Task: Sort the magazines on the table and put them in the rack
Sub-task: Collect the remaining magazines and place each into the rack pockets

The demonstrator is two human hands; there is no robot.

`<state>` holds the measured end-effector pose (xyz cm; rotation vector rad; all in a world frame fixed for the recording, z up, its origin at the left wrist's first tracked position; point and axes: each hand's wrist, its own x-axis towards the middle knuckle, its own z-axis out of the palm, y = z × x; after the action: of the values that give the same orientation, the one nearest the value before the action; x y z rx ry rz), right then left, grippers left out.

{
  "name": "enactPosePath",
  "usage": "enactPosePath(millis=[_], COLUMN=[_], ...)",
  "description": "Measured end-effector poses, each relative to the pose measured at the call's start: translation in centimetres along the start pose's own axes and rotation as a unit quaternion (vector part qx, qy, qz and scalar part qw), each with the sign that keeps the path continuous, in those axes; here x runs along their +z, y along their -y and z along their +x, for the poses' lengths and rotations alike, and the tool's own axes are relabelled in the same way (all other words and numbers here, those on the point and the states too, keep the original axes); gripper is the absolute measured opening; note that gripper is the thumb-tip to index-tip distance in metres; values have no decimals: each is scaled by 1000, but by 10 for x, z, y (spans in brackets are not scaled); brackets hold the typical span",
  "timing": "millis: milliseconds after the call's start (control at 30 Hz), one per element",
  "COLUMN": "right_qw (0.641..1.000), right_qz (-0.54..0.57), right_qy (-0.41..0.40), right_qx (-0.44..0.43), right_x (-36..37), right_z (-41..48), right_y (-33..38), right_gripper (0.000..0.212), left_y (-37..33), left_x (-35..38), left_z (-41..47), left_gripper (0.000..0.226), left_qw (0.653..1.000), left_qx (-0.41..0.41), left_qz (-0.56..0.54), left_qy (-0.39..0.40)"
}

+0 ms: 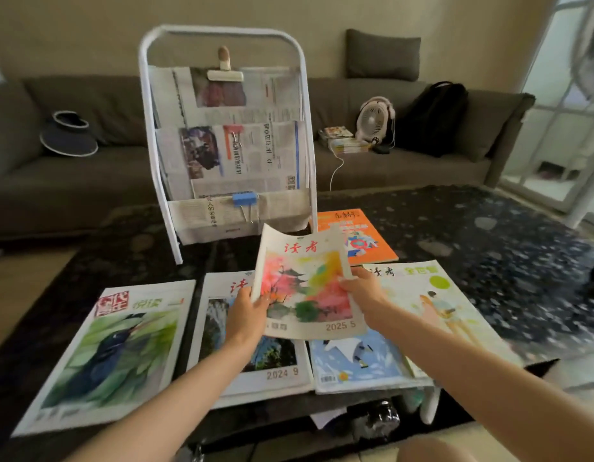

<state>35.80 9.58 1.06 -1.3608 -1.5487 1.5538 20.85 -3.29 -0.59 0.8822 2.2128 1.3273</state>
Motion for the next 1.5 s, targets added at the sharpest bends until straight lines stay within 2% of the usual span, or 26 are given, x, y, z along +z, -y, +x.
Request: enactPosePath(millis=[133,267,333,433,533,600,700,833,1067,1267,1400,1500], right_qw=[997,986,971,929,918,929,967,983,989,990,990,989], right_qz=[-54,-154,-234,-369,-396,-368,-250,-166,-105,-70,-60,-56], right_qy=[38,60,42,2,13,25,38,54,88,108,115,120], right_qx=[37,26,1,-25,-17,-6,26,47,55,56,60,68], right_x=[38,65,74,84,93,95,94,87,78,77,79,83], right_z=[-23,-39,-43,-51,-59,-63,-71,-80,-87,-85,-84,-84], right_y=[-13,-24,-29,-31,-30,-27,-23,-21,-19,-19,-19,-20], right_gripper=[22,23,25,40,49,50,54,60,63,60,59,56], left_y=[34,59,68,75,77,80,87,96,91,89,92,93], left_x=[-33,-56,-62,-69,-72,-71,-68,-59,-58,-54,-54,-53], left_z=[-16,-31,-37,-41,-42,-41,-38,-37,-35,-35,-32,-30], left_gripper=[30,32,33,44,59,58,67,67,58,61,76,69], left_qw=[996,991,986,969,950,956,974,984,986,987,986,986], left_qx=[-46,-80,-85,-82,-98,-104,-92,-77,-125,-145,-155,-155], left_qz=[77,108,139,231,296,274,208,161,112,72,62,57], left_qy=[-20,-22,-25,-37,-29,-15,-4,-5,-14,-18,-11,-17])
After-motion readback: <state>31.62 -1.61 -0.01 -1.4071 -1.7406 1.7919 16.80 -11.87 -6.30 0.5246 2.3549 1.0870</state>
